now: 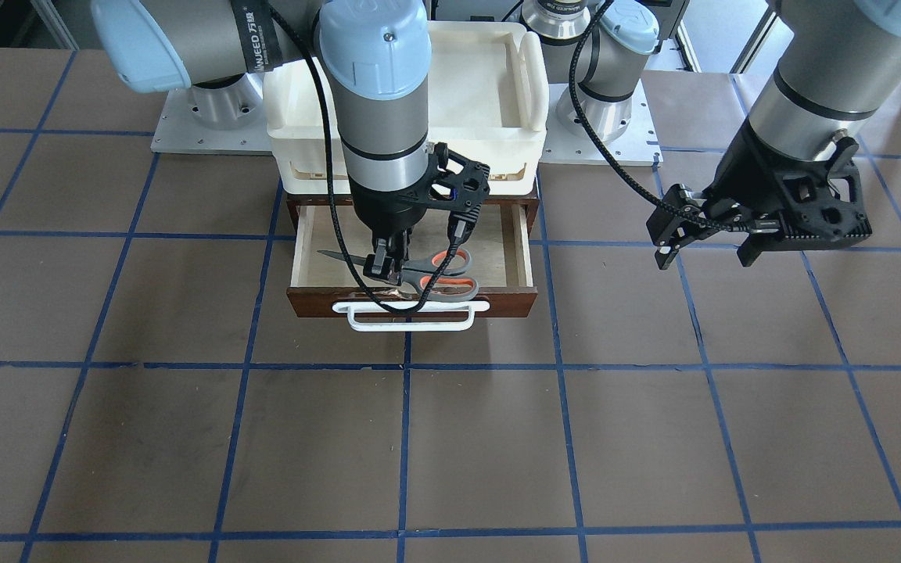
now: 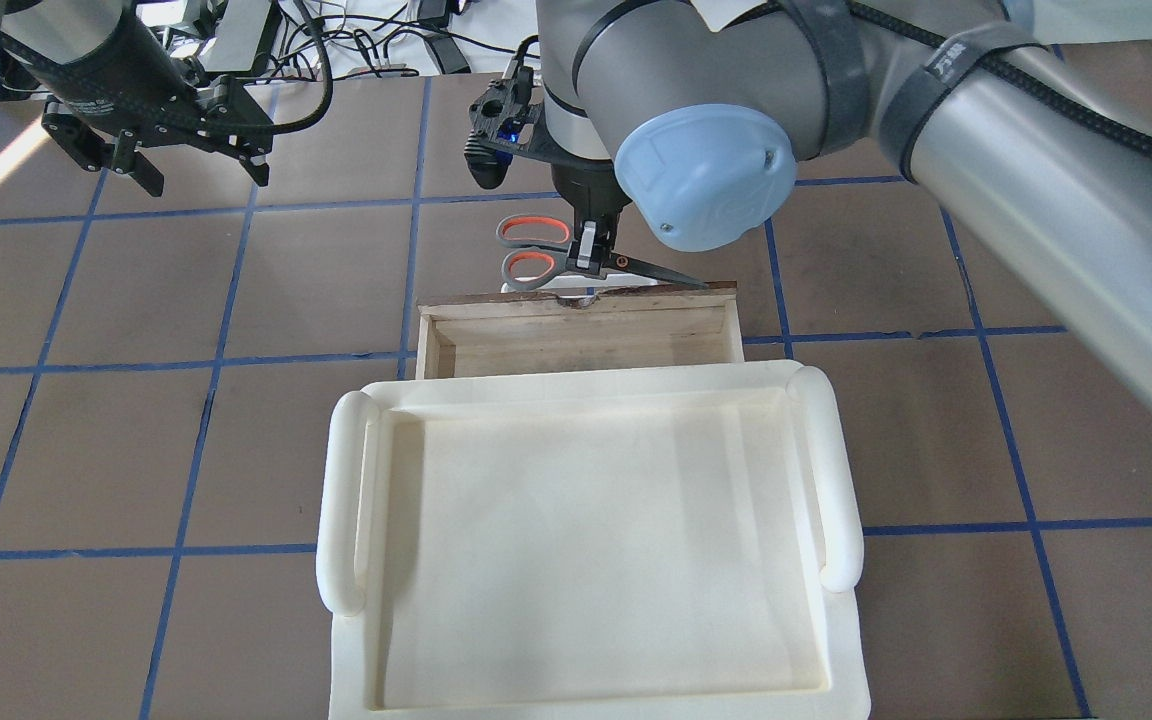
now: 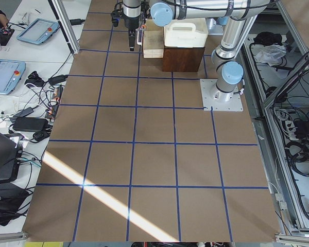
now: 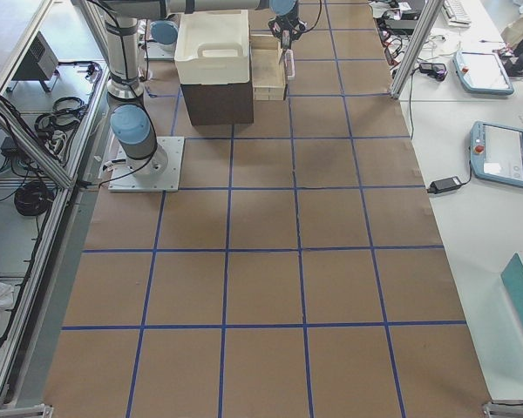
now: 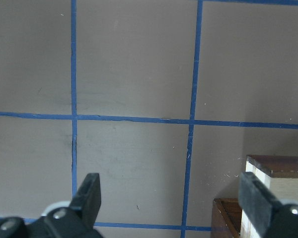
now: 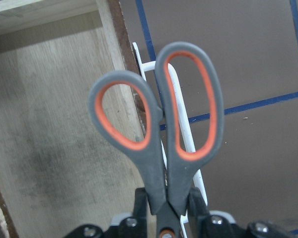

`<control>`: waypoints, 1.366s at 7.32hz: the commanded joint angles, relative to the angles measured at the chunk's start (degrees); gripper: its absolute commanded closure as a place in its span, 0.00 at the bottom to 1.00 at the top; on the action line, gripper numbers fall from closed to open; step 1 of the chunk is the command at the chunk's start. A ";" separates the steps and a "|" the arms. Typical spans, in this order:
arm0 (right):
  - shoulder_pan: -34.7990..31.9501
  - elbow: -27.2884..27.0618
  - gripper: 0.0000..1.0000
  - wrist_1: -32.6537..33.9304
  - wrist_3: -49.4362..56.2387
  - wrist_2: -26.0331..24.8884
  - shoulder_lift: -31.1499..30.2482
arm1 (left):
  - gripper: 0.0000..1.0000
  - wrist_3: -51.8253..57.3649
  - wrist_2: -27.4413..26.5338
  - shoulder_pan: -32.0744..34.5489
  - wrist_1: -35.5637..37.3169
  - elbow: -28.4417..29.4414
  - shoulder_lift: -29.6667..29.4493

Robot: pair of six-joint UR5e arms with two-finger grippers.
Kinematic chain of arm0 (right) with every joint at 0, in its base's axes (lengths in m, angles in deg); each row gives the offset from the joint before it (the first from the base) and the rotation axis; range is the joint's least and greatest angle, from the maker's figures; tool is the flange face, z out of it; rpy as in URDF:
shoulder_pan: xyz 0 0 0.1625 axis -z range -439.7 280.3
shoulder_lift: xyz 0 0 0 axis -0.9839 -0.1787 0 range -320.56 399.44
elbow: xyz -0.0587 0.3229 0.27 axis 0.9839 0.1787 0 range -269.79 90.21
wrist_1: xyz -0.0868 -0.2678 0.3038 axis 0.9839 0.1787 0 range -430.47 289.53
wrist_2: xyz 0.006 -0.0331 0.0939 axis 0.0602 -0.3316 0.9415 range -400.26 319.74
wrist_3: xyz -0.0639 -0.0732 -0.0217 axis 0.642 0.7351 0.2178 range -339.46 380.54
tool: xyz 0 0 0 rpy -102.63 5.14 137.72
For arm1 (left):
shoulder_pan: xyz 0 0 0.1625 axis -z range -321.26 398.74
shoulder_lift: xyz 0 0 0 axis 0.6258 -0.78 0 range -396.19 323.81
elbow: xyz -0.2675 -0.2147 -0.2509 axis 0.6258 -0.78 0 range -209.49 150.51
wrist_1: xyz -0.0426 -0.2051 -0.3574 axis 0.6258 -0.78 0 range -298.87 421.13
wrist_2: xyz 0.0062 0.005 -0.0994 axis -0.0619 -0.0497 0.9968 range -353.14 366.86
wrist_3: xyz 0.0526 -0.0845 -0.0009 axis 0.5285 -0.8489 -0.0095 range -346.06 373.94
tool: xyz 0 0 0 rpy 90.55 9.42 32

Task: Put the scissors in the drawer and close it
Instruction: 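Lift the scissors with the right gripper and carry them over the drawer, then lower the scissors into the drawer and open the right gripper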

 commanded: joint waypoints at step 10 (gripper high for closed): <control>-3.62 -6.78 1.00 4.12 3.44 -1.41 0.82 | 0.00 0.06 -0.04 -0.18 -0.04 0.00 0.00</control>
